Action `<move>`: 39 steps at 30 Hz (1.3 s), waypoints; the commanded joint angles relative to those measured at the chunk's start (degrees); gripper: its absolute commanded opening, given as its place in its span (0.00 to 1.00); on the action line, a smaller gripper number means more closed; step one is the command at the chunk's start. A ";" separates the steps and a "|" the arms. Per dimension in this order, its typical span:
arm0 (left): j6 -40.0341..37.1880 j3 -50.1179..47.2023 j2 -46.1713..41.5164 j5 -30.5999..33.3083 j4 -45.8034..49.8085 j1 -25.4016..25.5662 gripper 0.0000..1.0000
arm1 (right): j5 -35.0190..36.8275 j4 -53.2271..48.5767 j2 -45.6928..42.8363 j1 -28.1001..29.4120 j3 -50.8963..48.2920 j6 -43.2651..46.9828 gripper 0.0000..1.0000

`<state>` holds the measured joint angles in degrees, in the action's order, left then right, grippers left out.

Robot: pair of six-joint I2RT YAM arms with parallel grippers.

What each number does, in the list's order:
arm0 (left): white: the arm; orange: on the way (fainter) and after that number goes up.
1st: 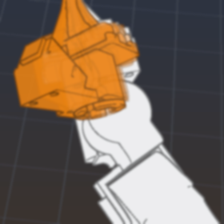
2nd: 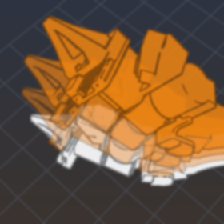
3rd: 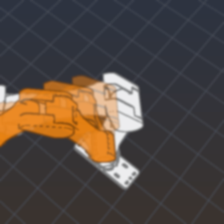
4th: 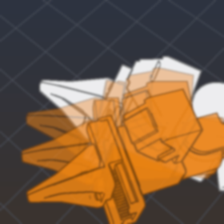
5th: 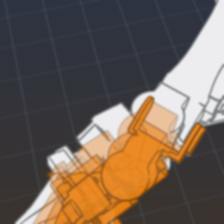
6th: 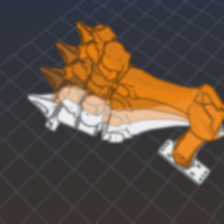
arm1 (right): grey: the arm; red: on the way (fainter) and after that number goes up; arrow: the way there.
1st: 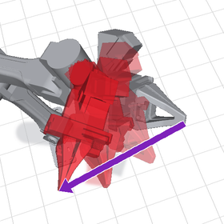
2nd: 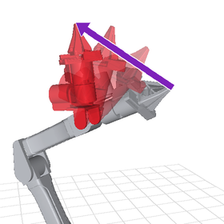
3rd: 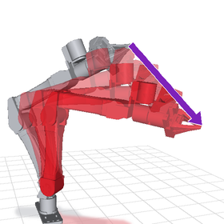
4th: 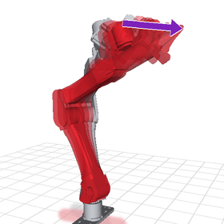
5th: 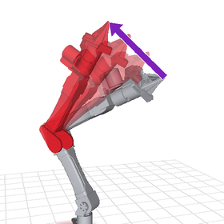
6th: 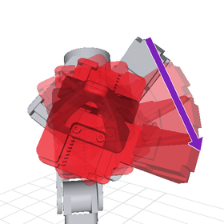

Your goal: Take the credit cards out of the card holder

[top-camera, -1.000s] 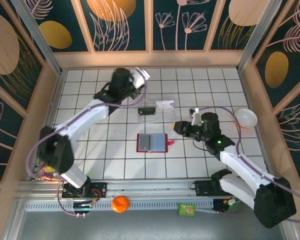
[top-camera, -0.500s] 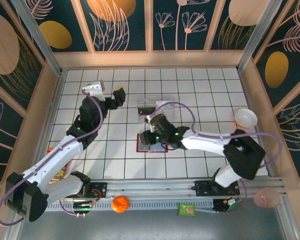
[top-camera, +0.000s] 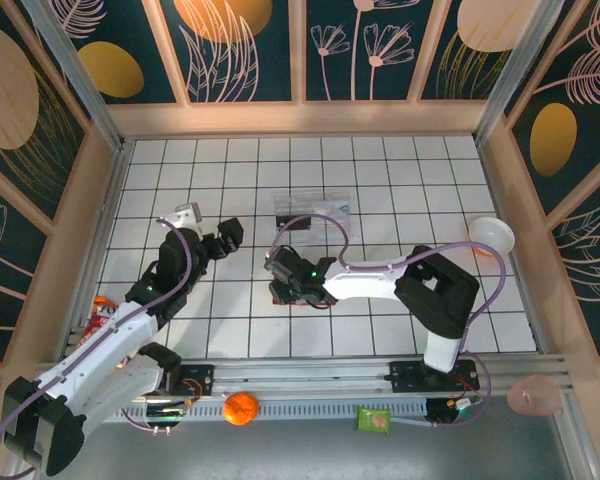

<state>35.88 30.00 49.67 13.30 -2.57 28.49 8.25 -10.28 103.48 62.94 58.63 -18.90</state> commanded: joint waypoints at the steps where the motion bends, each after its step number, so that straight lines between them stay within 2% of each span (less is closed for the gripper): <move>1: 1.10 -0.23 0.72 -1.46 0.02 0.11 0.98 | 4.20 -4.57 1.99 1.21 1.77 0.88 0.40; 4: 0.96 -0.38 1.93 -3.20 -0.92 0.15 0.95 | 4.82 -5.59 2.59 1.49 1.42 0.63 0.33; 9: 1.60 -1.05 3.92 -7.52 -2.18 0.14 0.92 | 6.43 -5.27 1.62 1.49 -0.26 0.19 0.14; 11: 2.71 -2.09 4.33 -9.61 -3.05 0.15 0.91 | 6.01 -3.17 -0.07 1.14 -1.51 0.11 0.07; 14: 4.31 -3.66 5.16 -12.66 -4.62 0.15 0.84 | 4.21 1.93 -3.20 0.20 -4.15 -0.09 0.00; 20: 6.51 -6.01 10.60 -21.28 -7.79 0.37 0.47 | -1.01 11.95 -9.71 -2.09 -9.59 -1.31 0.00; 22: 6.74 -6.53 13.55 -24.09 -9.25 1.89 0.44 | -3.24 13.49 -10.35 -3.01 -10.39 -2.70 0.00; 24: 6.20 -6.08 16.78 -24.56 -10.24 5.51 0.43 | -4.61 14.73 -10.58 -3.41 -11.06 -3.49 0.00; 28: 6.14 -4.42 24.86 -26.40 -12.76 11.12 0.24 | -5.32 15.67 -10.49 -3.44 -12.01 -4.68 0.00; 32: 7.04 -4.70 28.90 -27.58 -15.24 11.50 0.13 | -5.55 16.34 -11.14 -3.33 -13.16 -5.79 0.00; 39: 6.13 -3.56 32.67 -27.89 -13.31 11.85 0.02 | -5.52 16.96 -12.02 -3.30 -14.67 -7.68 0.00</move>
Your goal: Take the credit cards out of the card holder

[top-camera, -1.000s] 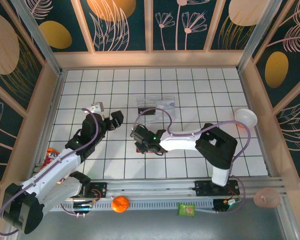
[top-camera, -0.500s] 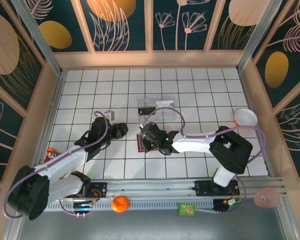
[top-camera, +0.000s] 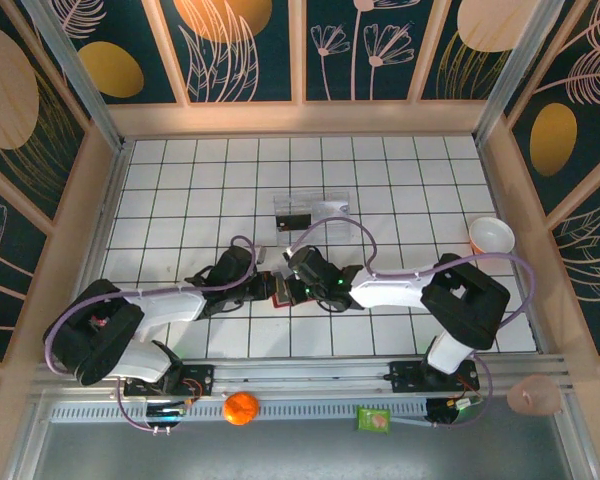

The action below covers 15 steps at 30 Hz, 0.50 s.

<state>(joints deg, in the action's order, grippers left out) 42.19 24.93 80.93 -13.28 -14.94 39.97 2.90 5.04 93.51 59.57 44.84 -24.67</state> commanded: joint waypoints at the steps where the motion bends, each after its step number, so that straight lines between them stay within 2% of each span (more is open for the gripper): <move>1: -0.18 1.77 2.00 -1.02 -0.27 0.37 0.00 | 0.08 1.64 -2.16 0.02 -1.11 -2.08 0.00; 10: -1.49 2.60 3.87 0.46 3.50 0.46 0.00 | 0.57 1.11 -2.31 0.02 -1.42 -3.25 0.00; 15: -1.84 2.68 5.38 1.41 5.14 0.46 0.00 | 5.19 -2.49 -3.42 -0.07 -1.20 -5.85 0.00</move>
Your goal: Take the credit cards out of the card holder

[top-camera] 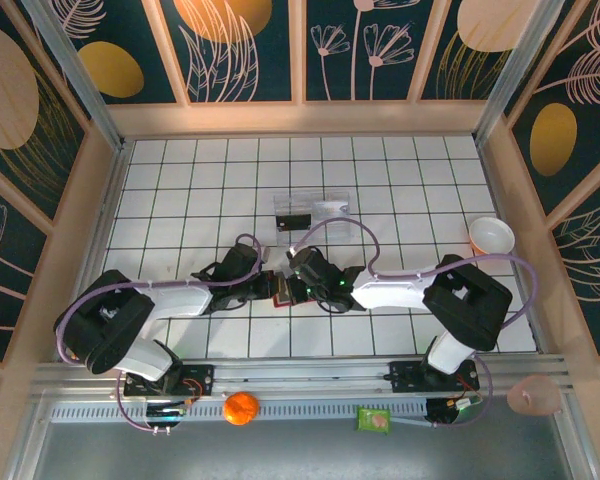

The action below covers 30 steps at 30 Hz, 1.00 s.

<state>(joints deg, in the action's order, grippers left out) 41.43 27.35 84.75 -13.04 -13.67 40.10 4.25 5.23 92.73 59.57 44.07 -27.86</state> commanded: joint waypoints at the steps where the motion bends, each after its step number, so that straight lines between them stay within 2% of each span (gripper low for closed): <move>1: -1.09 0.24 1.71 1.18 3.84 0.33 0.00 | 5.23 -3.68 -2.92 -0.16 -0.69 -3.58 0.00; 4: -1.34 -0.06 1.70 1.17 3.74 0.26 0.00 | 9.33 -6.51 -4.54 -0.31 -2.10 -6.79 0.01; 8: -1.59 0.15 1.73 0.89 3.70 0.33 0.00 | 14.87 -10.28 -8.40 -0.62 -4.63 -11.40 0.20; 10: -1.90 0.71 1.99 0.75 4.04 0.33 0.00 | 17.20 -12.44 -10.47 -1.31 -5.95 -13.51 0.36; 15: -2.93 3.51 1.59 -0.06 6.09 0.37 0.00 | 18.51 -12.55 -16.44 -2.16 -8.62 -14.40 0.51; 21: -4.37 9.52 2.38 -0.83 10.00 3.80 0.01 | 19.35 -11.50 -21.72 -3.27 -10.91 -14.71 0.53; 30: -4.16 17.86 9.86 -5.68 10.35 10.91 0.01 | 19.41 -12.77 -28.01 -6.02 -13.45 -14.43 0.52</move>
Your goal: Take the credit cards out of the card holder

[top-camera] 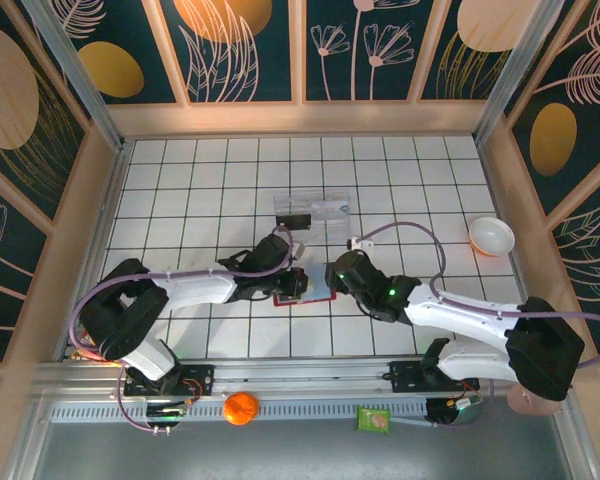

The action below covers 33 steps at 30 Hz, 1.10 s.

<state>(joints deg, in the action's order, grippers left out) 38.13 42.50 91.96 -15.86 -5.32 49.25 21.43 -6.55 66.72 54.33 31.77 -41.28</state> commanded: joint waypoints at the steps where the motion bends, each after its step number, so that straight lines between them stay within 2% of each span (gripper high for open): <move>1: -1.15 3.87 4.23 -3.04 2.68 2.48 0.02 | 1.99 -1.22 -2.66 -1.03 -1.42 -0.85 0.51; 4: -1.98 6.14 9.04 -3.91 4.24 3.50 0.03 | 1.65 -1.73 -4.36 -1.60 -1.92 -0.83 0.49; 8: -2.87 7.49 11.10 -3.34 5.23 3.48 0.05 | 0.42 -1.30 -5.43 -2.02 -2.15 -0.51 0.48; 14: -2.06 4.95 1.63 1.92 2.87 3.20 0.17 | -2.97 0.47 -5.45 -2.29 -1.18 1.04 0.48; 21: 2.48 -3.84 -9.88 5.22 0.77 -3.94 0.22 | -16.72 8.55 -3.57 -2.63 0.32 6.52 0.45; 24: 1.84 -6.41 -10.63 5.45 1.25 -5.47 0.20 | -26.88 11.37 1.69 -3.17 2.65 8.20 0.41; 27: 1.44 -7.63 -8.73 6.59 1.81 -5.93 0.14 | -33.90 12.84 8.39 -3.16 5.61 8.36 0.32; 29: 1.64 -8.58 -8.55 8.07 1.58 -6.33 0.11 | -36.22 13.46 11.87 -3.26 7.07 8.31 0.28; 33: 0.78 -9.04 -8.05 9.78 1.75 -6.61 0.10 | -37.66 12.57 17.38 -3.57 9.74 7.76 0.26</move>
<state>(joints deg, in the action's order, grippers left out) 39.27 33.67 83.31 -8.47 -3.97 43.22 -11.35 4.71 81.49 51.33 39.09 -34.20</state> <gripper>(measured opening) 0.107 0.262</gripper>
